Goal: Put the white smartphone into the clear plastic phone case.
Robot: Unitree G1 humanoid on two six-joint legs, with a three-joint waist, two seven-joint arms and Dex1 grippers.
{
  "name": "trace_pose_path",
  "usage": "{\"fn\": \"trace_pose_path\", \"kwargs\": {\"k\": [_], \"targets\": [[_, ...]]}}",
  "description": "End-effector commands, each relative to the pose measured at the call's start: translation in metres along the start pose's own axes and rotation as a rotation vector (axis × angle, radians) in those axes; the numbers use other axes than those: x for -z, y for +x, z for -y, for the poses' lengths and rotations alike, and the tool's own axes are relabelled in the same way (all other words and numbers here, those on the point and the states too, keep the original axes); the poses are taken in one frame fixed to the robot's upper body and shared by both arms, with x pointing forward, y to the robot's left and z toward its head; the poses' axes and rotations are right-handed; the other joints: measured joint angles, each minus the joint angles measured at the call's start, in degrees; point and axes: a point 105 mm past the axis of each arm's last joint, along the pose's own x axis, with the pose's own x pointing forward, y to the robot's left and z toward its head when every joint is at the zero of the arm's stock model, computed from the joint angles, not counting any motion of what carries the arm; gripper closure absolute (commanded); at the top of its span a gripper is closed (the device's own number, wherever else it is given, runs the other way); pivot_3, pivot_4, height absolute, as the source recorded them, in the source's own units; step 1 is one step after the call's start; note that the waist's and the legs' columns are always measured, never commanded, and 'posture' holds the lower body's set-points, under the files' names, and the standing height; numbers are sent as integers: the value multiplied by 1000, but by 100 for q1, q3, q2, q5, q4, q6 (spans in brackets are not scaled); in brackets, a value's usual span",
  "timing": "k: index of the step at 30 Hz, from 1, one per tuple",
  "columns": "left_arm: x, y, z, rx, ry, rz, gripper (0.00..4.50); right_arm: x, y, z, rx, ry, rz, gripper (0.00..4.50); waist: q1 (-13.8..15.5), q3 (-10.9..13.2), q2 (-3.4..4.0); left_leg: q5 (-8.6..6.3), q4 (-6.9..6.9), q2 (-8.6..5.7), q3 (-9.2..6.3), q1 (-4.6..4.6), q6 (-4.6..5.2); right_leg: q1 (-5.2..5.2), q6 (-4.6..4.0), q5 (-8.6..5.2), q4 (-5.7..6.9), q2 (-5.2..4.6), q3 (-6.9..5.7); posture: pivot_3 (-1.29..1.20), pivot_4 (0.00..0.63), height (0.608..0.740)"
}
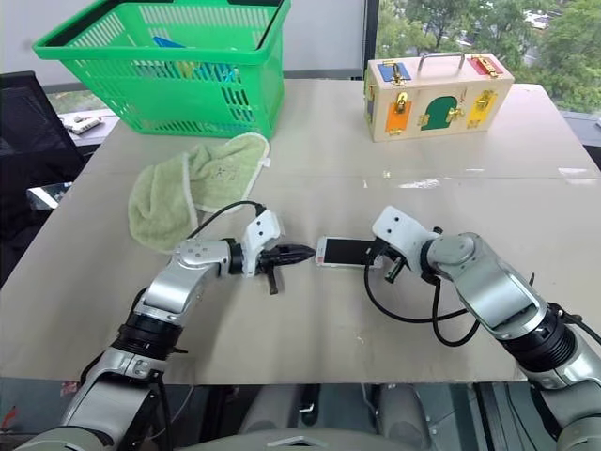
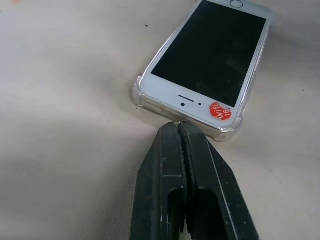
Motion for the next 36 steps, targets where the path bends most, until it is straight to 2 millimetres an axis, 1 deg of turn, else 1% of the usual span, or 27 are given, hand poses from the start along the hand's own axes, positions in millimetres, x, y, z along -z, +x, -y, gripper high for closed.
{"fn": "trace_pose_path", "kwargs": {"k": [1, 4, 8, 16, 19, 21, 24, 26, 28, 30, 34, 36], "targets": [[4, 3, 6, 19, -6, -1, 4446, -11, -12, -8, -63, -29, 71, 4500, 21, 0, -1, 0, 0, -1, -1, -2, 0, 0, 0, 0, 0, -1, -1, 0, 150, 740], [6, -2, 4, 12, -12, -2, 4446, -7, -21, -4, -57, -9, 71, 4500, 15, 1, 0, 0, -1, -3, 0, -6, 0, -1, -1, 0, -3, -4, -1, 0, 150, 740], [9, -8, 2, 14, -27, -13, 4446, -5, -24, -8, -81, 0, 70, 4500, -1, 1, 0, 0, -1, -2, 1, -5, 0, -2, 0, 0, -3, -4, -1, 0, 150, 740], [8, -9, 11, 43, -13, -21, 4446, 4, -30, -7, -75, -17, 16, 4500, -5, 1, 0, -2, -5, 0, 3, -7, -2, -7, -1, 0, -5, -4, 0, 0, 150, 740], [8, -10, 11, 44, -13, -24, 4446, 5, -30, -10, -98, -15, 13, 4500, -4, 1, 0, -2, -7, 0, 3, -7, -3, -8, -1, 0, -5, -4, 0, 0, 150, 740], [8, -9, 11, 46, -13, -26, 4446, 4, -28, -14, -114, -20, 15, 4500, -4, 1, 0, -3, -7, 0, 3, -7, -3, -9, -1, -1, -5, -4, 0, 0, 150, 740], [6, -6, 15, 62, -15, -20, 4446, -7, -15, -26, -170, -18, 57, 4500, -15, 1, -1, -3, -6, 0, 3, -6, -3, -8, 0, -1, -5, -2, 1, 0, 150, 740], [5, -3, 18, 74, -15, -16, 4446, -13, -9, -27, -183, -26, 84, 4500, -19, 1, -1, -2, -6, 1, 3, -5, -3, -8, 0, -1, -4, 1, 1, 0, 150, 740], [4, -3, 19, 79, -17, -14, 4446, -17, -6, -25, -184, -29, 105, 4500, -37, -1, -4, -2, -6, 3, 3, -3, -3, -8, 0, -1, -4, 3, 2, 0, 150, 740], [4, -3, 19, 80, -21, -13, 4446, -18, -6, -18, -177, -35, 116, 4500, -68, -2, -4, -2, -5, 5, 2, 2, -3, -4, 0, 0, -3, 6, 2, 0, 150, 740], [4, -5, 18, 72, -42, -5, 4446, -15, -7, -7, -162, -61, 114, 4500, -113, -2, -4, -3, -3, 5, 2, 5, -4, -3, 0, 0, -3, 5, 2, 0, 150, 740], [2, -10, 14, 56, -54, -2, 4446, -13, -11, -3, -162, -69, 115, 4500, -111, -2, -4, -2, -2, 4, 1, 4, -4, -3, 0, 0, -3, 3, 2, 0, 150, 740]]}}
